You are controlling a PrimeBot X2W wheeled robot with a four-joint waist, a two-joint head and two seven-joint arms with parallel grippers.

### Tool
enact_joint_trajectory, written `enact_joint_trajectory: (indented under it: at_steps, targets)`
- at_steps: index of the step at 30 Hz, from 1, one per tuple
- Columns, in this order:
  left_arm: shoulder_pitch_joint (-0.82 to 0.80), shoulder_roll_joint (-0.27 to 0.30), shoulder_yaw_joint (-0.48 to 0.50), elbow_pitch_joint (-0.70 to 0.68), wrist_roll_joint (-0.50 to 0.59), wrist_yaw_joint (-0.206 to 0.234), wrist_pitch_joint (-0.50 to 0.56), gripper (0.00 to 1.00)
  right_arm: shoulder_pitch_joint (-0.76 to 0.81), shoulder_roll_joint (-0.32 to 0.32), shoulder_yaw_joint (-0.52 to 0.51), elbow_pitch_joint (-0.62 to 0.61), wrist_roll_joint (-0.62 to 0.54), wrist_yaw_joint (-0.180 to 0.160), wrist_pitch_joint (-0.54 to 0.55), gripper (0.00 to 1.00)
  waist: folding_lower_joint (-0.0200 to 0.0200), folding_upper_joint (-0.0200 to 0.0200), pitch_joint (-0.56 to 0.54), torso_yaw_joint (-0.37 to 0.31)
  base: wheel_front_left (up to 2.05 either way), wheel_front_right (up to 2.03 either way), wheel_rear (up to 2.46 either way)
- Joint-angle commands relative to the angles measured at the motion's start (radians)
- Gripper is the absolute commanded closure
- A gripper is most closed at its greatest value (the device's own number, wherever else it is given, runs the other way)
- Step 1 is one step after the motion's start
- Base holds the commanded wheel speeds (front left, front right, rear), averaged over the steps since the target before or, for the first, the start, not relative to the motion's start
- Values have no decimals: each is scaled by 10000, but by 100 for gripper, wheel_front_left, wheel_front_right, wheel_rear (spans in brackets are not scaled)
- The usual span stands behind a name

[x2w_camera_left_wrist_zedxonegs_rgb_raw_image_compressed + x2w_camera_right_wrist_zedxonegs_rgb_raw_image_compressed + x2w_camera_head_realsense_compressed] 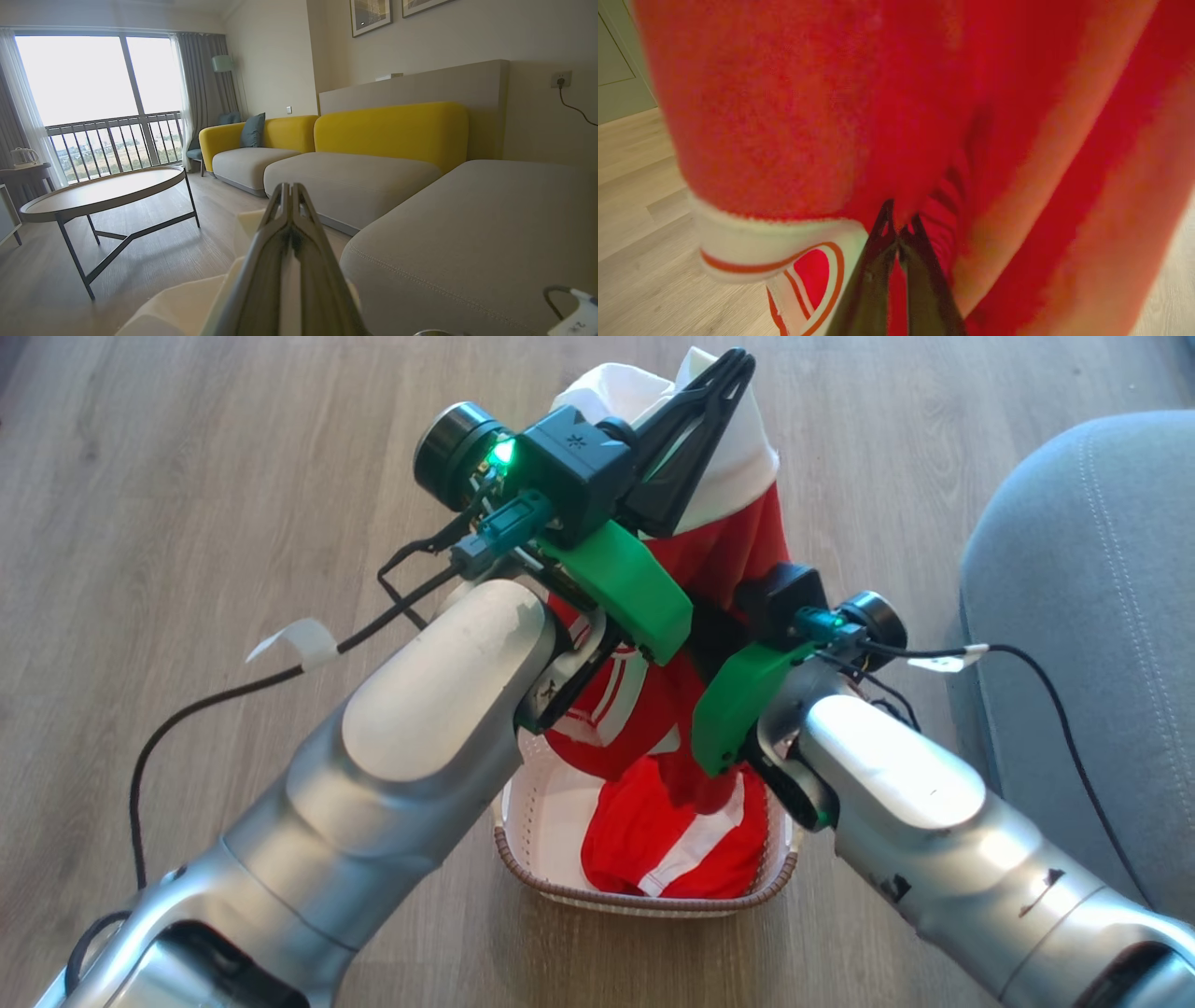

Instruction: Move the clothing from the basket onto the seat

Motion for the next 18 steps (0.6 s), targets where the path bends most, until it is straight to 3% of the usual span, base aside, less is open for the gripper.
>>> enact_joint_trajectory:
  at_steps: [1, 2, 3, 4, 18]
  targets:
    - [-428, 259, 368, -183, -71, 73, -87, 100, -127, -19, -246, -502, -61, 71, -49, 100, 0, 0, 34, -93, 0, 0, 0]
    - [-397, 286, 366, -118, -68, 69, -90, 100, -63, -63, -308, -603, -90, 71, -49, 100, 0, 0, 51, -131, 0, 0, 0]
    - [-368, 308, 363, -62, -62, 53, -94, 56, -2, -113, -354, -698, -122, 71, -49, 100, 0, 0, 63, -167, 0, 0, 0]
    - [-334, 335, 357, 7, -62, 28, -97, 0, 57, -162, -404, -786, -155, 71, -49, 100, 0, 0, 76, -214, 0, 0, 0]
    - [216, 651, 248, 1240, -140, -599, -126, 0, 999, -554, -2124, -2512, -943, 71, -49, 100, 0, 0, 257, -895, 0, 0, 0]
